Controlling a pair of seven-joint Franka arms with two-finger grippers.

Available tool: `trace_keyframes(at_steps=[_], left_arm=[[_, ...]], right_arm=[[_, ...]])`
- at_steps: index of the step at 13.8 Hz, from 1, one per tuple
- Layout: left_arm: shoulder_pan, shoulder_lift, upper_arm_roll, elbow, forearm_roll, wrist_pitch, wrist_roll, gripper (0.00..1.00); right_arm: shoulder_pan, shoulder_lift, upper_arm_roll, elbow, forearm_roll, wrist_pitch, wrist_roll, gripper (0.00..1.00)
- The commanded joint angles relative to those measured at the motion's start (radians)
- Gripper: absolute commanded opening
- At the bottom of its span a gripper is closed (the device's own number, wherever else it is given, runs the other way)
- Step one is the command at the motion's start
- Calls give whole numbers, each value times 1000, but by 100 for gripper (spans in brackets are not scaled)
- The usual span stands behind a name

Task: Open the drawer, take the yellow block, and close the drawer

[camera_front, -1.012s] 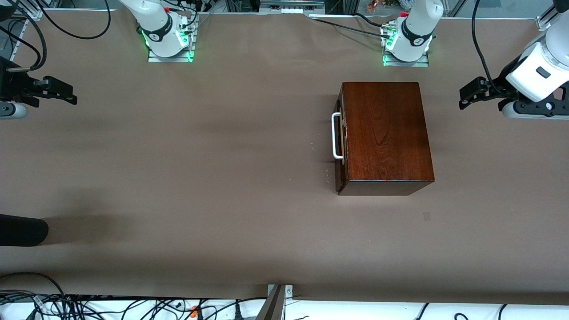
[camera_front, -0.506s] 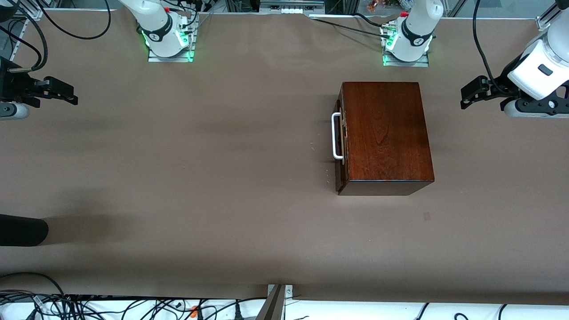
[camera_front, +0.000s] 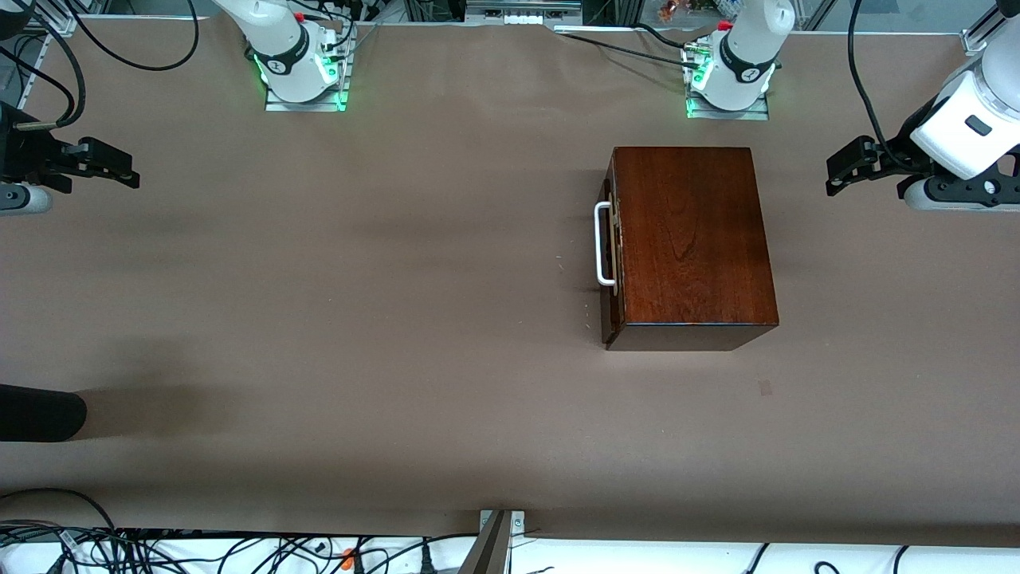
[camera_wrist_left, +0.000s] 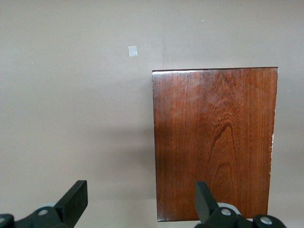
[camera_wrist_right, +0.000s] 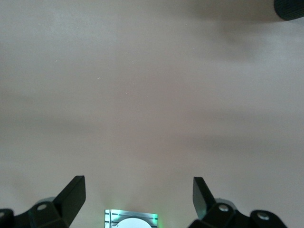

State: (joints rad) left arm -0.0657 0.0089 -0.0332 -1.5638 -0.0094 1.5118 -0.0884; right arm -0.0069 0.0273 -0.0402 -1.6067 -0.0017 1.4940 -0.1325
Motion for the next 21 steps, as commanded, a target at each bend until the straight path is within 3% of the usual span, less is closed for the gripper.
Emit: trace_keyframes(at_steps=[1, 11, 15, 19, 21], left_arm=[[4, 8, -10, 22, 22, -18, -4, 100], [-23, 2, -31, 34, 12, -19, -28, 100], [-26, 8, -155, 50, 19, -19, -201, 100], [-29, 46, -338, 50, 28, -16, -428, 100], [-80, 95, -440, 51, 116, -10, -587, 100]], right_arm=[[-1, 8, -3, 22, 9, -4, -9, 100], [-1, 8, -3, 21, 9, -4, -9, 100], [-1, 8, -3, 22, 9, -4, -9, 100], [-1, 8, -3, 21, 11, -4, -9, 100], [-1, 8, -3, 22, 11, -4, -9, 100]])
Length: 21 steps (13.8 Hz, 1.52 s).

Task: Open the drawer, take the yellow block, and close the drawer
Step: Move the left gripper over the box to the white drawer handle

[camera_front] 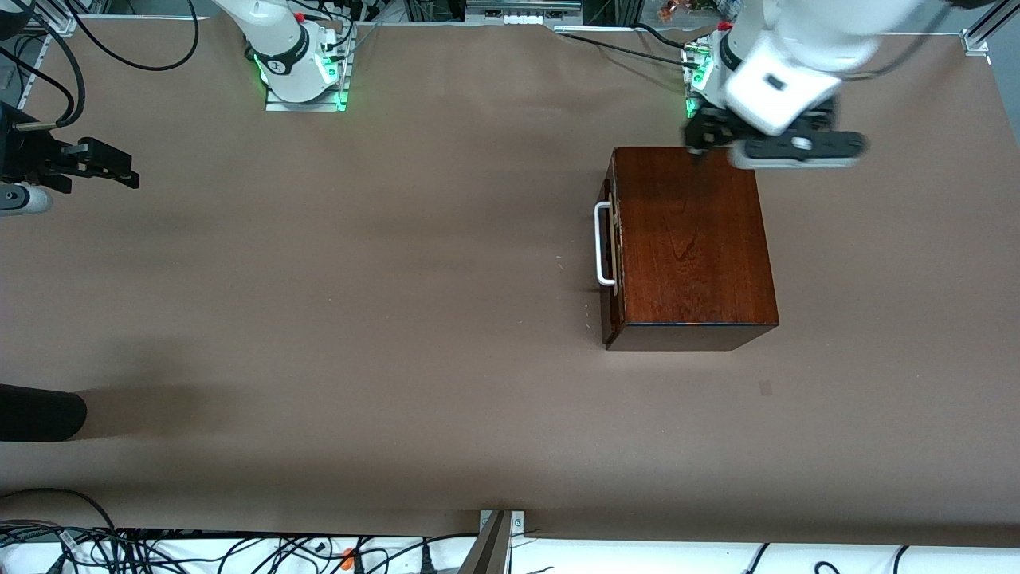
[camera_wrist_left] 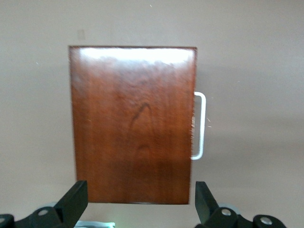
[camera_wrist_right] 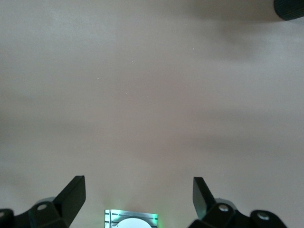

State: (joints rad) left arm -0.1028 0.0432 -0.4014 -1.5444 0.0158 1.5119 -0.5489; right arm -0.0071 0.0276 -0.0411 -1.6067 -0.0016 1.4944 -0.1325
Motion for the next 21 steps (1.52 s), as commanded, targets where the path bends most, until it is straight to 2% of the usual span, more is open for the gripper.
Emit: trace_keyframes(at_steps=[1, 4, 6, 9, 17, 21], left_arm=[[-90, 96, -105, 32, 137, -6, -231, 100], [-234, 194, -109, 33, 197, 31, -388, 100], [-274, 239, -109, 29, 225, 85, -465, 100], [-323, 326, -109, 29, 308, 106, -462, 100], [-310, 467, -99, 6, 375, 185, -307, 100], [-293, 489, -93, -43, 404, 248, -307, 100]], right_arm=[[-1, 8, -2, 21, 11, -5, -9, 100], [1, 8, -2, 22, 11, -5, -9, 100], [-1, 8, -2, 22, 12, -5, -9, 100], [-1, 8, -2, 22, 12, -3, -9, 100], [-1, 8, -2, 21, 12, -5, -9, 100], [-1, 8, -2, 21, 12, -5, -9, 100]])
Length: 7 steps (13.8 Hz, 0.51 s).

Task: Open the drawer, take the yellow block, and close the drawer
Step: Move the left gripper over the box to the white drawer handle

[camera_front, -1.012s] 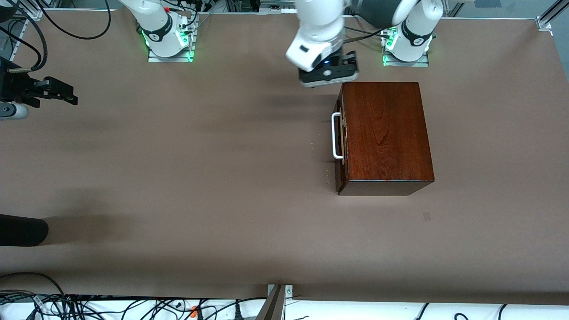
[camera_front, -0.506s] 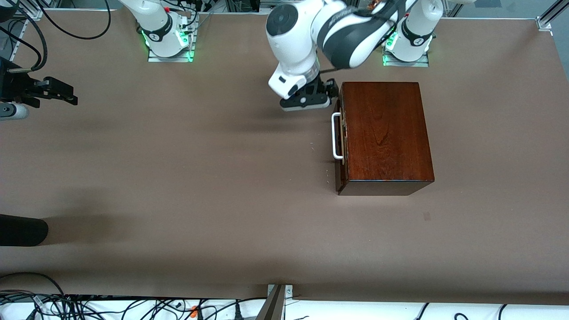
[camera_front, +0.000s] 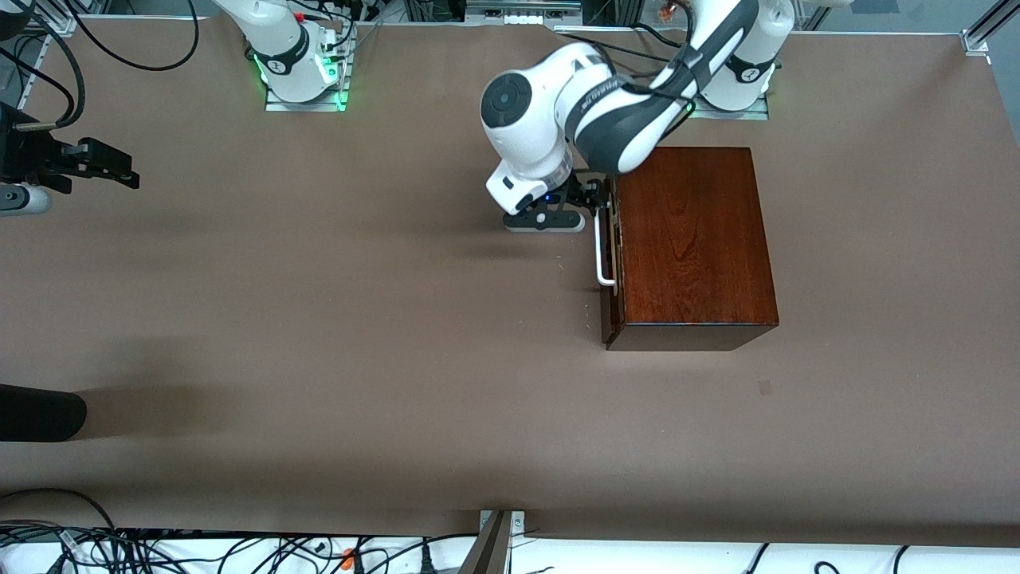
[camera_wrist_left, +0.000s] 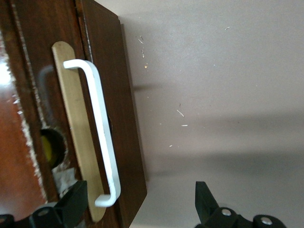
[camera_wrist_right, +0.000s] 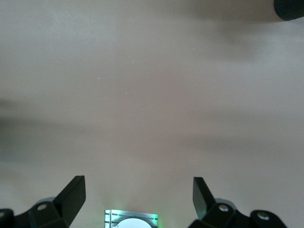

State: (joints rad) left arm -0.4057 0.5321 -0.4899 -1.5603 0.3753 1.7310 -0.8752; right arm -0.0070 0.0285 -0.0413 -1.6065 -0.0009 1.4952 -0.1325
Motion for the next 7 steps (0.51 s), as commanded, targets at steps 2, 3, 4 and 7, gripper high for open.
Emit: trace_keyframes(at_steps=[2, 3, 4, 7], left_arm=[[19, 19, -4, -26, 53, 35, 19, 100], [21, 29, -4, -26, 54, 42, 18, 100], [21, 40, 0, -26, 54, 51, 13, 100], [19, 63, 16, -23, 94, 56, 2, 100]], right_arm=[[-1, 8, -2, 22, 12, -6, -9, 100], [-1, 10, -2, 20, 12, -6, -9, 100], [-1, 10, -2, 22, 12, -4, -9, 100], [-1, 10, -2, 22, 12, -6, -9, 100]])
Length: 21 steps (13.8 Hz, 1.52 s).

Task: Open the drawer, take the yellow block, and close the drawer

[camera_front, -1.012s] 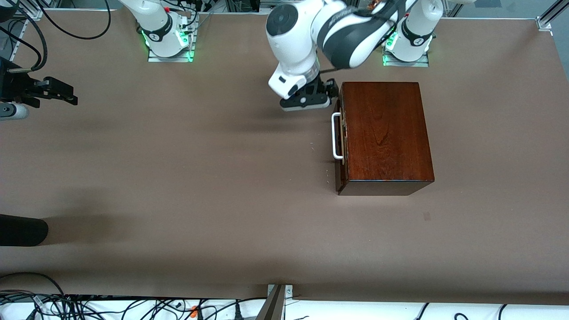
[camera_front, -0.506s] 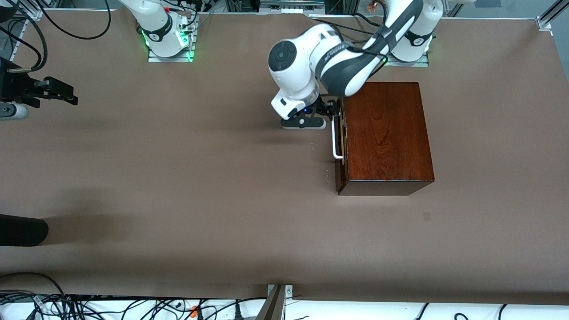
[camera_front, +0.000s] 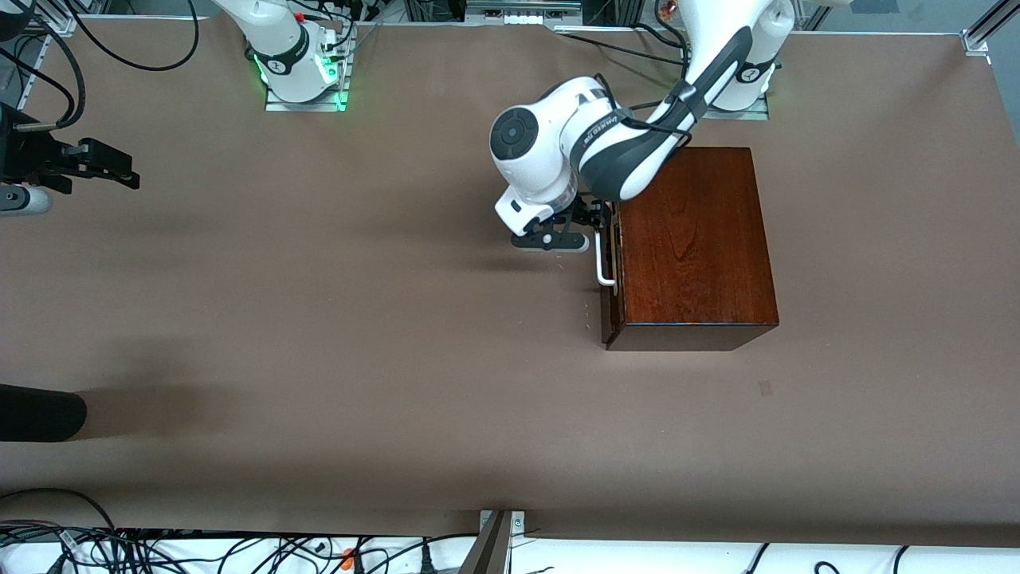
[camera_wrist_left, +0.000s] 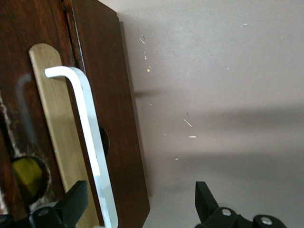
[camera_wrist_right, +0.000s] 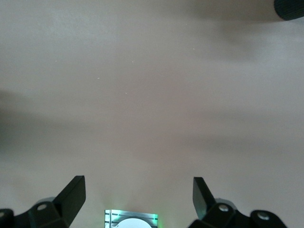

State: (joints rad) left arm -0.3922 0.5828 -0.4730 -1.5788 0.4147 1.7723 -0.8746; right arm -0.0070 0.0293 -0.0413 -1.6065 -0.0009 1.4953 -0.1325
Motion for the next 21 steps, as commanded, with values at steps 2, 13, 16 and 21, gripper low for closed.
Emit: trace_keyframes(at_steps=[2, 13, 16, 21], left_arm=[[7, 29, 2, 0, 65, 27, -3, 100], [-8, 65, 14, 9, 68, 65, -101, 100], [-40, 98, 14, 60, 65, 65, -122, 100], [-86, 143, 13, 127, 61, 65, -158, 100]], right_arm=[[-1, 9, -2, 22, 12, -6, -9, 100], [-1, 9, -2, 22, 12, -4, -9, 100], [-1, 11, -2, 22, 12, -4, -9, 100], [-1, 11, -2, 22, 12, -4, -9, 100]])
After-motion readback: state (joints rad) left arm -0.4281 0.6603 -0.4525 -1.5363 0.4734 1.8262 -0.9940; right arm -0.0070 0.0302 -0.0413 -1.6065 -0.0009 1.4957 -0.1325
